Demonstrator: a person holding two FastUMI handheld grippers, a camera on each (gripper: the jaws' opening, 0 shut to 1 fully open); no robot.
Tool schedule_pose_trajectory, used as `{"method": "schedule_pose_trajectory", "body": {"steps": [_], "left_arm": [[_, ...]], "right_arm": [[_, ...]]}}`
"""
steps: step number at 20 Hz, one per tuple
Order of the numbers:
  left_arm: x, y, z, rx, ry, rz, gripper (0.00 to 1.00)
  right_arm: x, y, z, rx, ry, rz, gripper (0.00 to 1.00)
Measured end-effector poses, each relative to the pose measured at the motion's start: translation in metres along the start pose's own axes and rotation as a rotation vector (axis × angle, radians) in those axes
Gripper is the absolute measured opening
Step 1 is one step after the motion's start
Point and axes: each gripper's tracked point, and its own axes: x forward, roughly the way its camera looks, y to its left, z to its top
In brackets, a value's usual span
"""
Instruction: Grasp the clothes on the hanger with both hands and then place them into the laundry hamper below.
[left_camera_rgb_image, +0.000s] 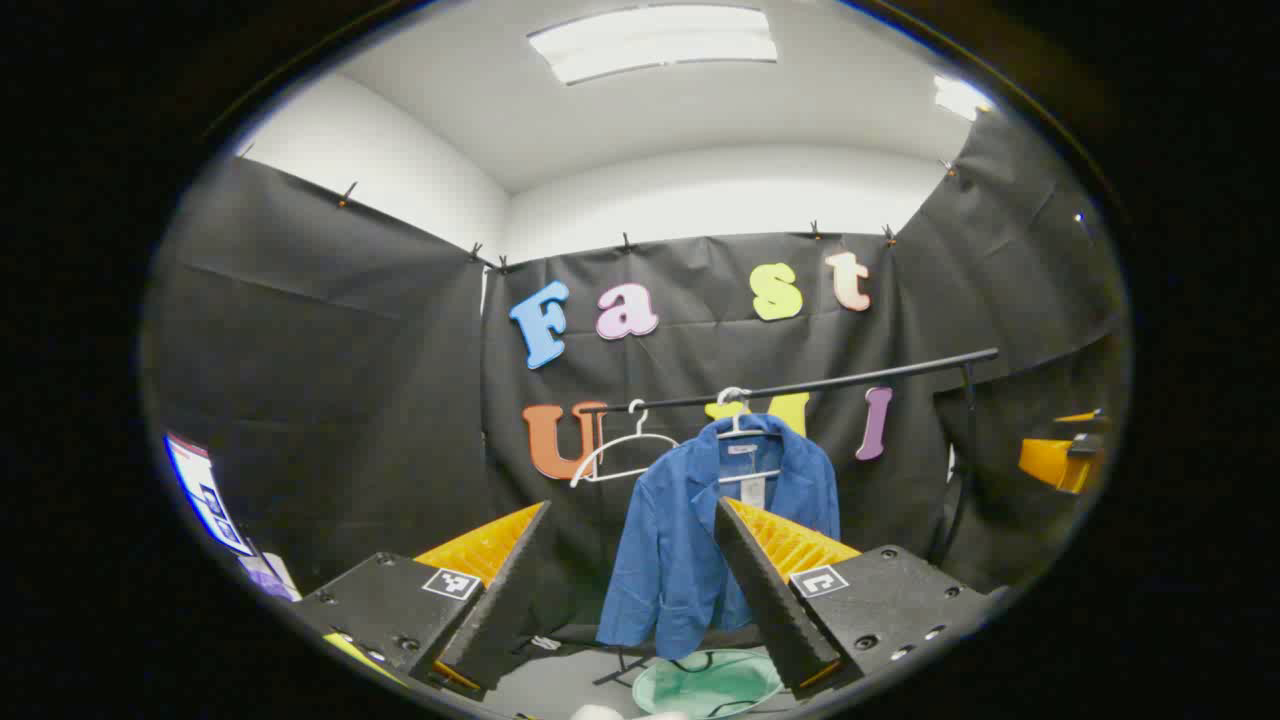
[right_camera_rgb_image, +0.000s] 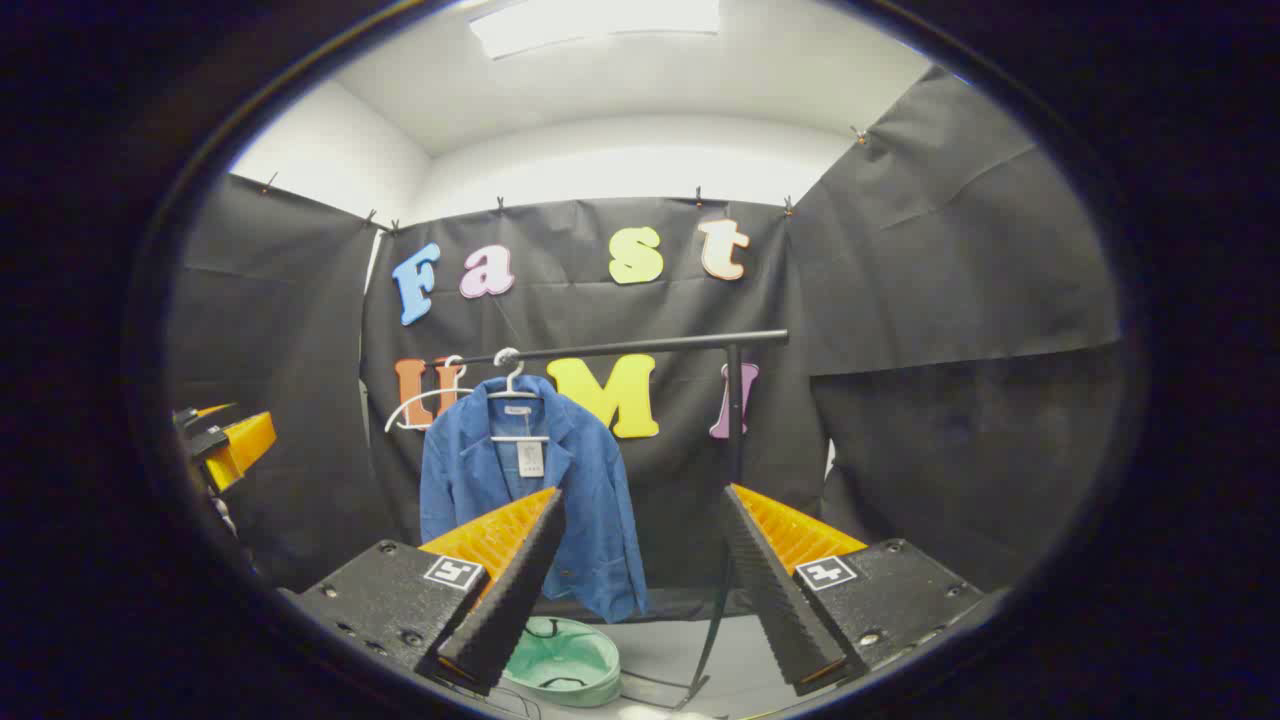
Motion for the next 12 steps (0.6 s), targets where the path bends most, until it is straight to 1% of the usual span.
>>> {"method": "schedule_pose_trajectory", "body": {"steps": [2,3,6,8,12], "left_arm": [[-0.002,0.01,0.005,0.016,-0.008,0.003,0.99],[-0.001,0.013,0.007,0.015,-0.012,-0.003,0.99],[-0.004,0.019,0.008,-0.008,-0.009,-0.009,0.99],[-0.005,0.022,0.009,-0.022,-0.012,-0.017,0.98],[-0.011,0.028,0.003,0.004,-0.003,-0.019,0.98]], "right_arm": [[-0.004,0.007,-0.003,0.011,0.007,0.004,0.98],[-0.004,0.015,-0.002,0.006,0.006,0.011,1.0],[-0.007,0.02,-0.003,-0.027,0.004,-0.008,0.99],[-0.012,0.023,-0.002,-0.026,0.001,-0.014,0.98],[-0.019,0.026,-0.002,-0.031,0.009,-0.025,0.99]]}}
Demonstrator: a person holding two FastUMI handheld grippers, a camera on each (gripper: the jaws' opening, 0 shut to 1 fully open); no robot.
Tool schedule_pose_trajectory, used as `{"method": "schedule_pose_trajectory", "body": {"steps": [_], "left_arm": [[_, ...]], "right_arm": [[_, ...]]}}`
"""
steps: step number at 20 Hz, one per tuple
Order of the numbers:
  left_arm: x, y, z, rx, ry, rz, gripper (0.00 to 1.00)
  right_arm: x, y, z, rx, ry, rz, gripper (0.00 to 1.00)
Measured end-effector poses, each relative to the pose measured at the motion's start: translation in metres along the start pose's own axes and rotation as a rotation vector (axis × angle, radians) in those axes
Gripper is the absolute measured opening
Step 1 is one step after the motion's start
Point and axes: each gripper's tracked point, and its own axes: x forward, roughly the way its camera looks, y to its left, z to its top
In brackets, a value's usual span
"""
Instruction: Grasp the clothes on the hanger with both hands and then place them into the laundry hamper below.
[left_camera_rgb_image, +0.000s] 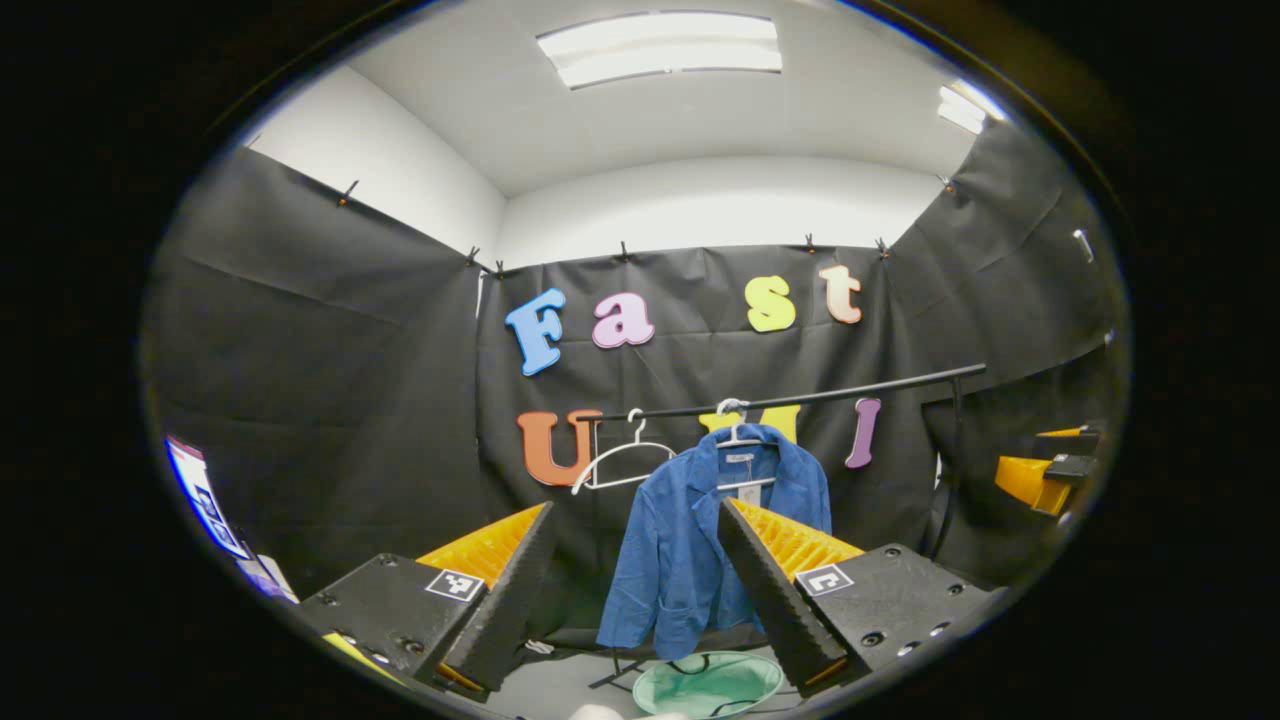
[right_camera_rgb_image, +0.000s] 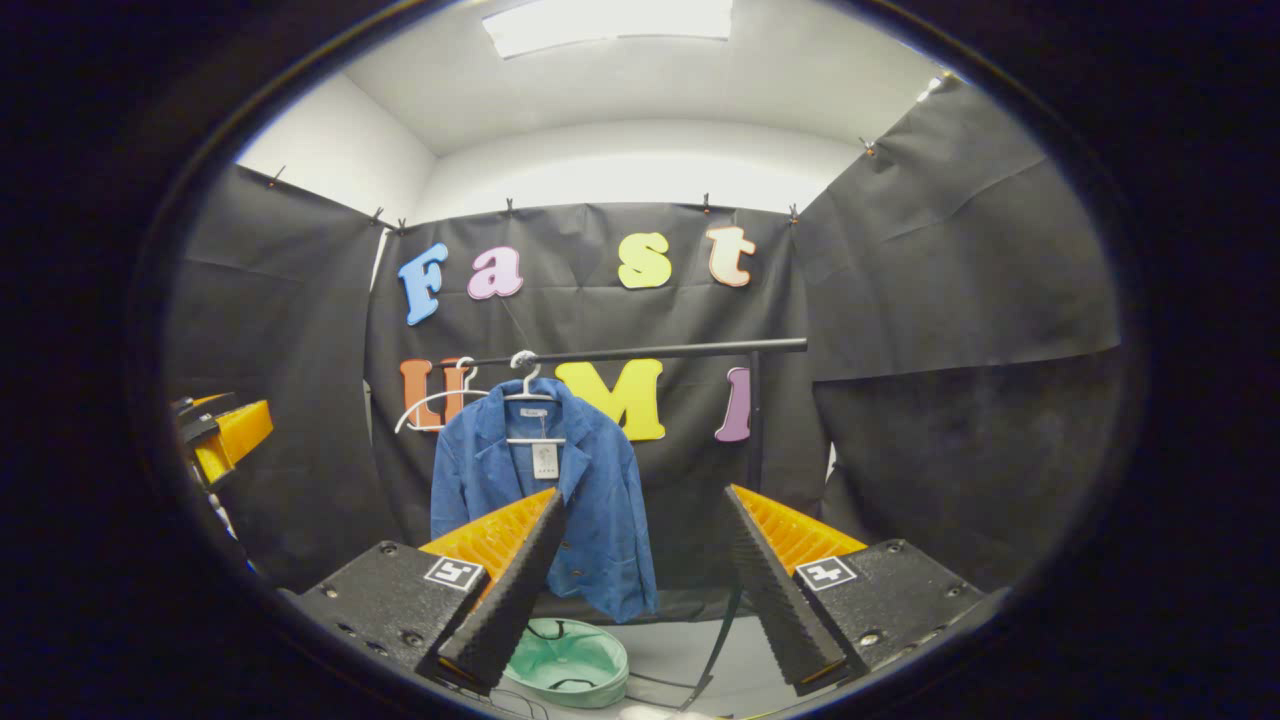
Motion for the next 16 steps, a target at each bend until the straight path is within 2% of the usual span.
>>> {"method": "schedule_pose_trajectory", "body": {"steps": [10,16], "left_arm": [[-0.007,0.029,-0.017,0.008,0.048,0.004,0.99],[0.012,0.029,-0.026,0.003,0.063,0.026,0.98]], "right_arm": [[-0.006,0.03,-0.004,-0.034,0.018,0.031,0.98],[0.017,0.027,-0.017,-0.069,0.038,0.039,0.99]]}}
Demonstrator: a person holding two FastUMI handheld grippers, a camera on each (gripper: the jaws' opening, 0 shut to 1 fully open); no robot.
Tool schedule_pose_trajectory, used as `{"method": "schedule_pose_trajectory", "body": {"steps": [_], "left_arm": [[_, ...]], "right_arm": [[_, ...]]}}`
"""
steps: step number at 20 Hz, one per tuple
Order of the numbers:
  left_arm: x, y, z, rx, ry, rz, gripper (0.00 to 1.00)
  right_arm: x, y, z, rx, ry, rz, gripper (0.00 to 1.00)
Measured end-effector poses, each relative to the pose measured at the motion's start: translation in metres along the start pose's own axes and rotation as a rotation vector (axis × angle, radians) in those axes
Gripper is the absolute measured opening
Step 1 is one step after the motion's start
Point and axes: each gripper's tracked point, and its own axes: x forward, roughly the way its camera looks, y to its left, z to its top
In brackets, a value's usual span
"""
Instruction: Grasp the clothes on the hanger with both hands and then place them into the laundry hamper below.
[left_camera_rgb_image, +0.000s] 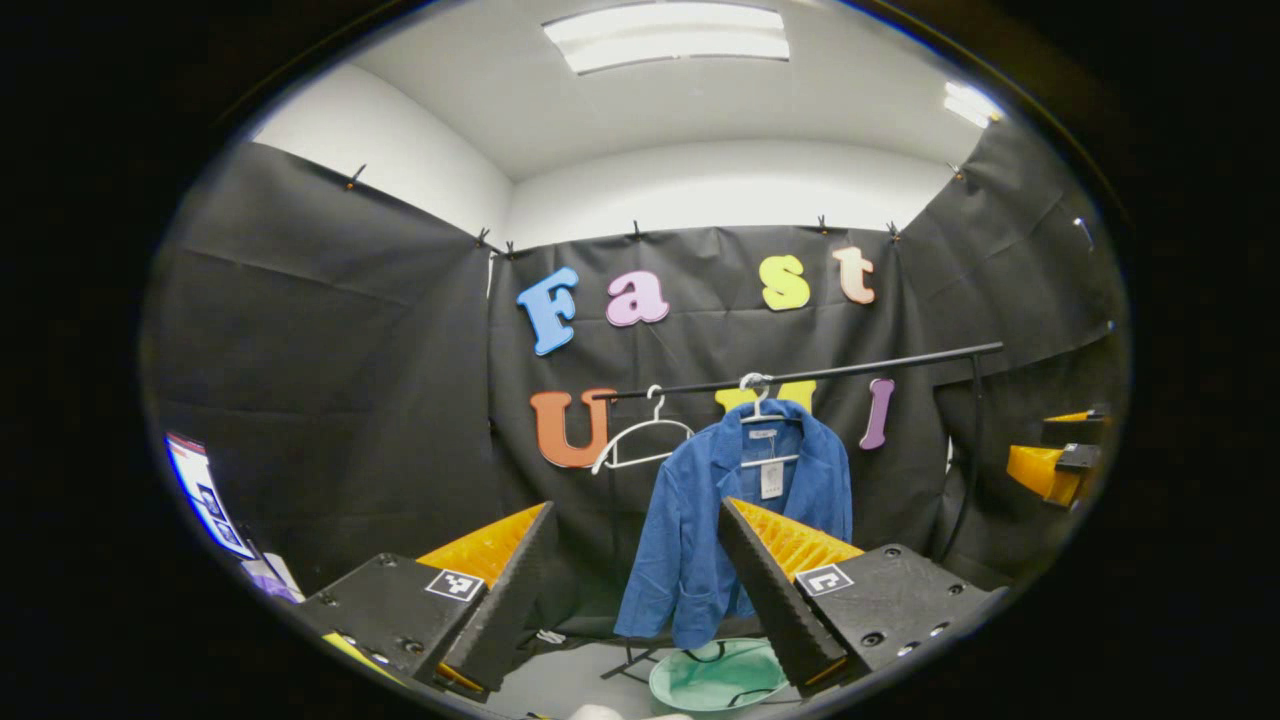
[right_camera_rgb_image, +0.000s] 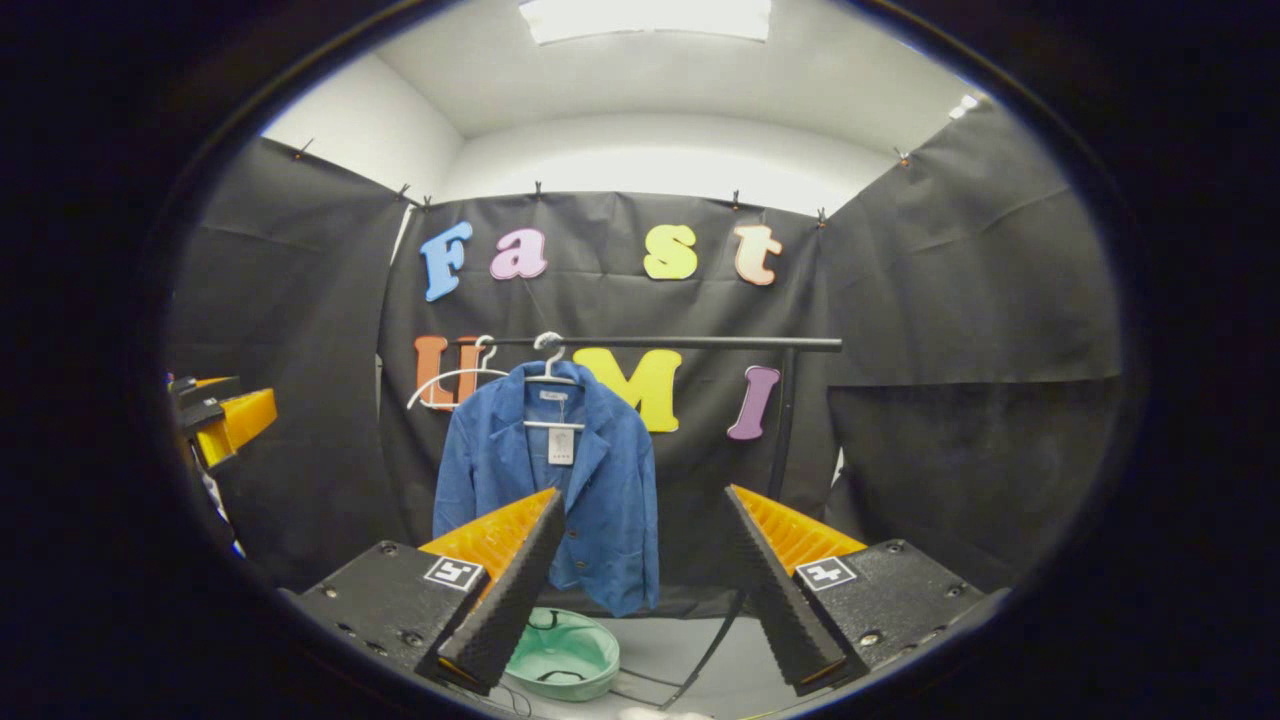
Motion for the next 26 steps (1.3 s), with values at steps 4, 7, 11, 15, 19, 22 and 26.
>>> {"method": "schedule_pose_trajectory", "body": {"steps": [4,7,11,15,19,22,26], "left_arm": [[0.024,-0.01,-0.002,0.007,-0.003,0.015,0.98],[0.051,-0.033,-0.012,-0.019,0.016,-0.011,0.99],[0.098,-0.059,-0.029,-0.027,0.035,0.0,0.99],[0.145,-0.086,-0.045,-0.023,0.03,0.0,0.99],[0.183,-0.114,-0.06,0.017,0.02,-0.022,0.98],[0.212,-0.127,-0.07,0.05,-0.003,-0.016,0.98],[0.248,-0.145,-0.093,0.041,0.015,-0.014,0.97]], "right_arm": [[0.037,-0.003,-0.012,0.009,0.026,0.02,0.98],[0.077,-0.001,-0.02,0.014,0.041,0.047,0.98],[0.133,0.001,-0.025,0.033,0.051,0.08,1.0],[0.191,0.002,-0.032,0.032,0.056,0.107,0.99],[0.244,0.011,-0.049,0.02,0.077,0.134,0.99],[0.281,0.027,-0.068,0.013,0.11,0.173,1.0],[0.324,0.047,-0.086,0.009,0.127,0.221,0.99]]}}
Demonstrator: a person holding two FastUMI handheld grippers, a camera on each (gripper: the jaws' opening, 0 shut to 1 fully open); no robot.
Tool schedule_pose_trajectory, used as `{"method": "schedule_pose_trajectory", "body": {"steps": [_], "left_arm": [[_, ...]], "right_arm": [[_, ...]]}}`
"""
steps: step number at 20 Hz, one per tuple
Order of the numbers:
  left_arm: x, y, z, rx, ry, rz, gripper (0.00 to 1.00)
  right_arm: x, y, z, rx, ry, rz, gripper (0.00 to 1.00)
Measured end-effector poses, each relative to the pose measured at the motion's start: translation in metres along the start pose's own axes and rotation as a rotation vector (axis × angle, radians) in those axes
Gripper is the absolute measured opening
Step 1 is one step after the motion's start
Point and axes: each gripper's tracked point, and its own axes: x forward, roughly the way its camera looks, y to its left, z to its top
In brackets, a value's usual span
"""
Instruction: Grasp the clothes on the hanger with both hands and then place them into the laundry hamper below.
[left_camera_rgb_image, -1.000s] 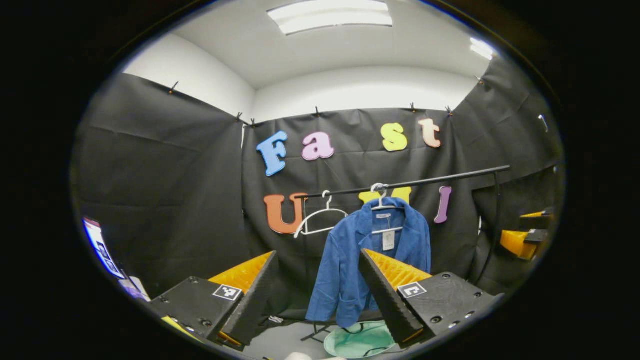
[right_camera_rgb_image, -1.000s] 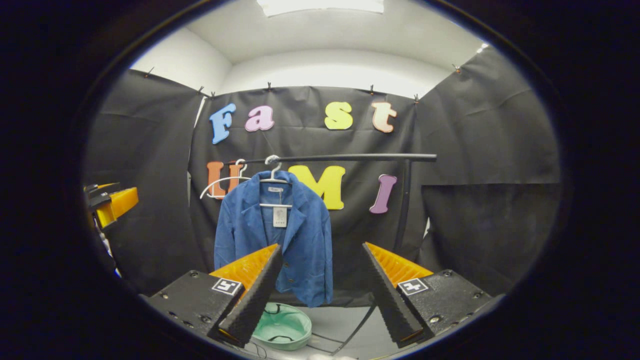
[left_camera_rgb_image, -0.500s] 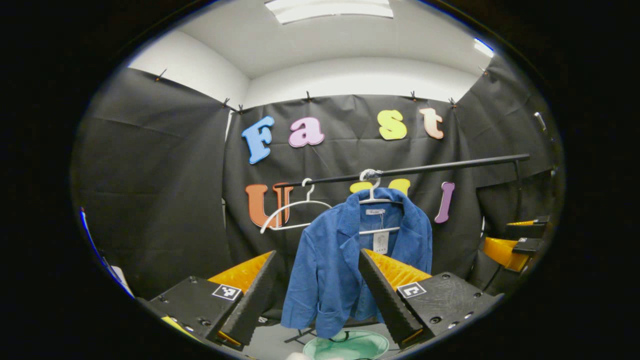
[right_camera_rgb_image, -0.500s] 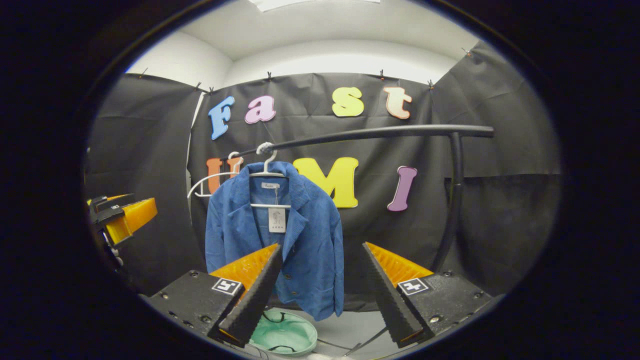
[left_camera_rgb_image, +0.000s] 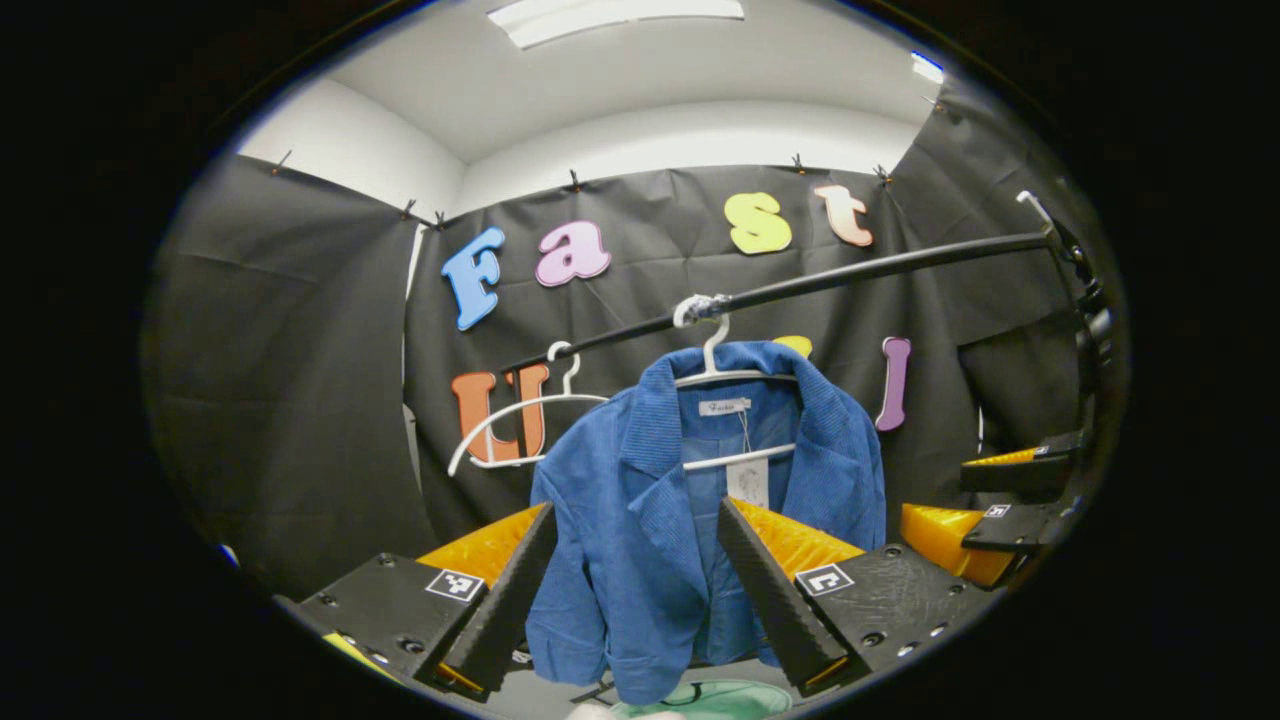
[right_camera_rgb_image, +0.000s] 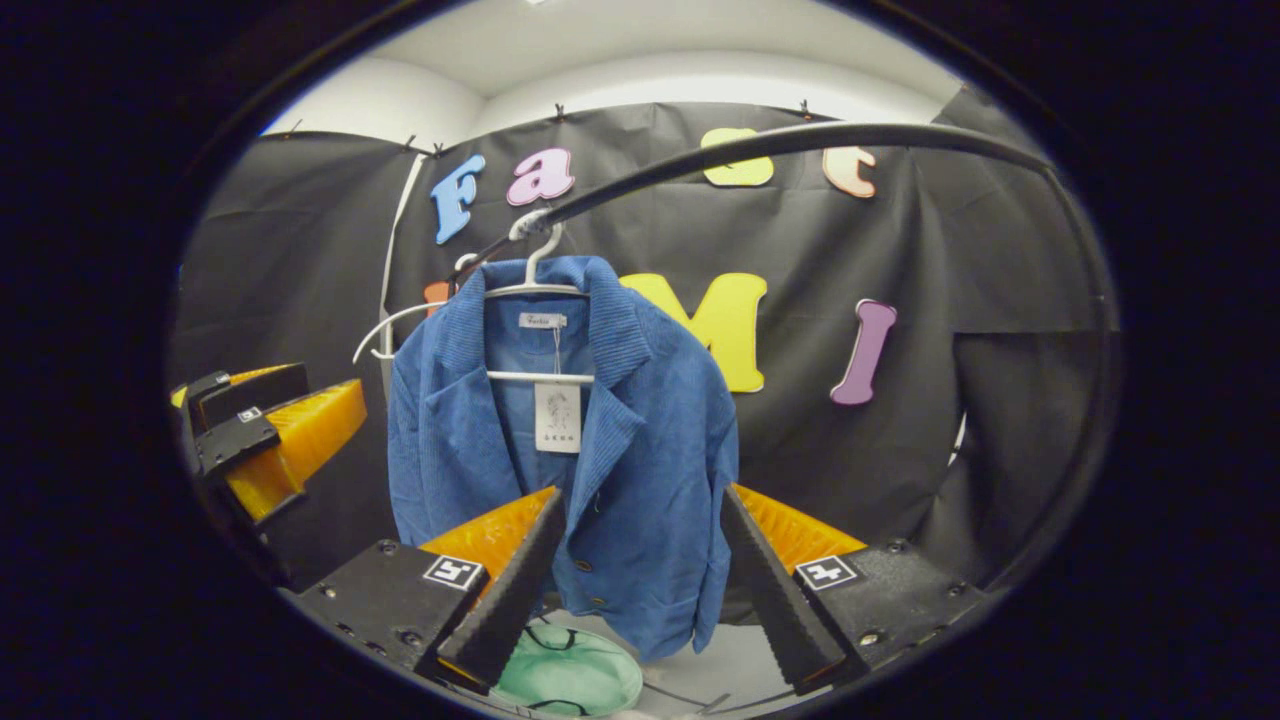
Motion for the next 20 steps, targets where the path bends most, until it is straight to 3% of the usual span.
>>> {"method": "schedule_pose_trajectory", "body": {"steps": [9,18,20], "left_arm": [[0.079,-0.027,-0.043,0.017,0.038,0.005,0.98],[0.138,-0.032,-0.067,-0.001,0.068,0.022,0.96],[0.142,-0.032,-0.068,0.002,0.074,0.029,0.96]], "right_arm": [[0.091,0.008,-0.004,-0.018,0.018,0.058,0.98],[0.147,0.013,-0.008,-0.029,0.046,0.095,0.99],[0.154,0.015,-0.007,-0.026,0.043,0.103,0.95]]}}
